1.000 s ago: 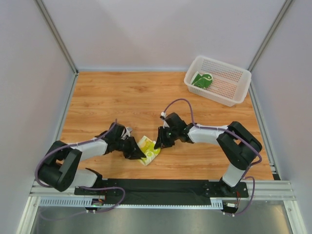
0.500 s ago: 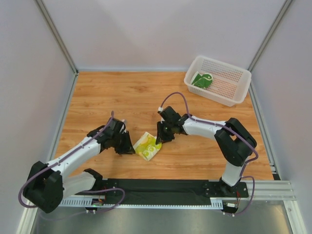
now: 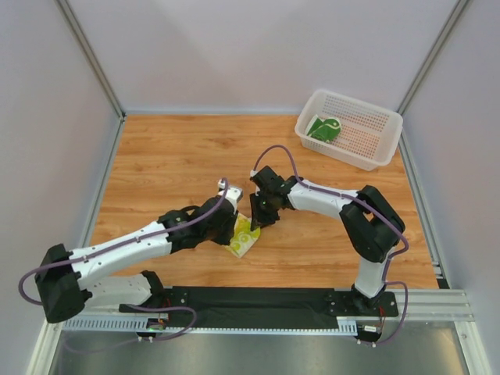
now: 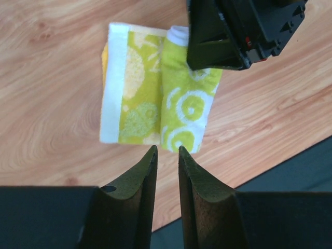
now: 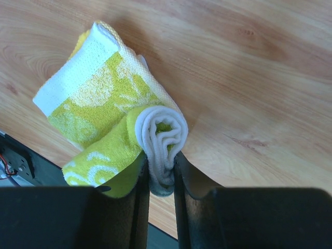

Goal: Roll the towels
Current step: Roll the towel

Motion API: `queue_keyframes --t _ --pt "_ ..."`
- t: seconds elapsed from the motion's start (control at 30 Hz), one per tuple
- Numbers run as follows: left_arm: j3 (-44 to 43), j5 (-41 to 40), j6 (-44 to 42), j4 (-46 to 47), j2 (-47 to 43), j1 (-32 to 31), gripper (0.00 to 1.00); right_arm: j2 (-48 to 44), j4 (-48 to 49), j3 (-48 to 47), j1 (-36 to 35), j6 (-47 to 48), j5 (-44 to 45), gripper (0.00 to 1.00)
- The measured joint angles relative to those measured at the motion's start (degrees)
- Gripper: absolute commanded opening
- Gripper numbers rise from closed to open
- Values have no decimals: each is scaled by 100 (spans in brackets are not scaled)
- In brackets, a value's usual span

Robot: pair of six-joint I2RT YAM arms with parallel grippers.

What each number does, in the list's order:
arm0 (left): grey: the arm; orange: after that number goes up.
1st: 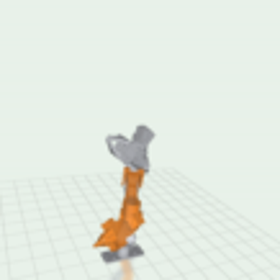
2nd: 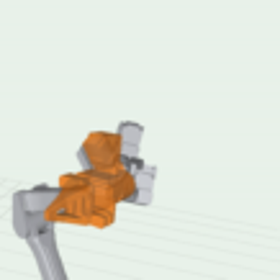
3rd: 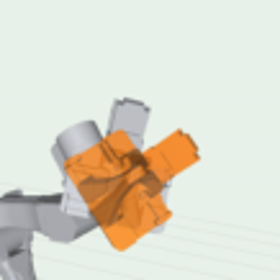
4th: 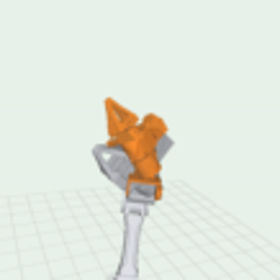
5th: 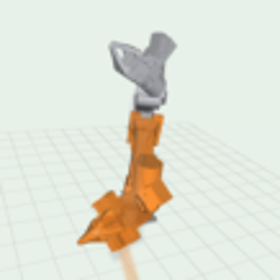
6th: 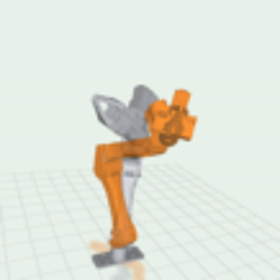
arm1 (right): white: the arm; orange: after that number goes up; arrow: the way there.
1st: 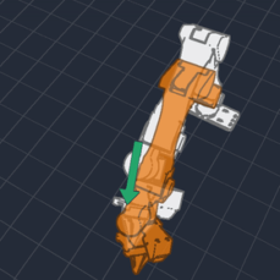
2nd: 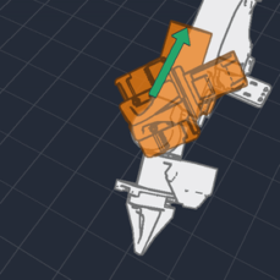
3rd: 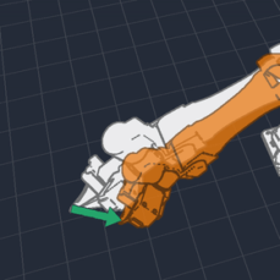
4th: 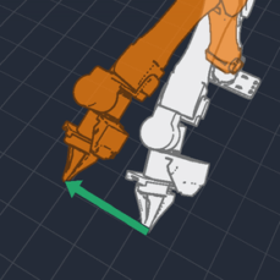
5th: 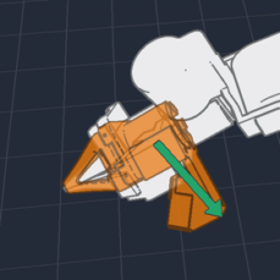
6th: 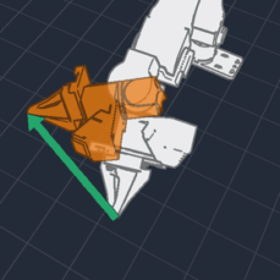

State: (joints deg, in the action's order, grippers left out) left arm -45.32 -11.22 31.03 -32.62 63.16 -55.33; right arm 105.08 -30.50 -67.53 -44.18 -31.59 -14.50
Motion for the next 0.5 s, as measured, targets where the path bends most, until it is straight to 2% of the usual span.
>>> queue_keyframes --t 0.13,0.27,0.5 --pt "-262 -313 -315 223 846 -376 30 9 -129 -103 2 59 2 13" --pt "-420 -479 -481 380 1519 -675 38 33 -232 -210 11 127 7 13" --pt "-433 -522 -503 514 1904 -841 43 74 -330 -269 13 168 4 13"
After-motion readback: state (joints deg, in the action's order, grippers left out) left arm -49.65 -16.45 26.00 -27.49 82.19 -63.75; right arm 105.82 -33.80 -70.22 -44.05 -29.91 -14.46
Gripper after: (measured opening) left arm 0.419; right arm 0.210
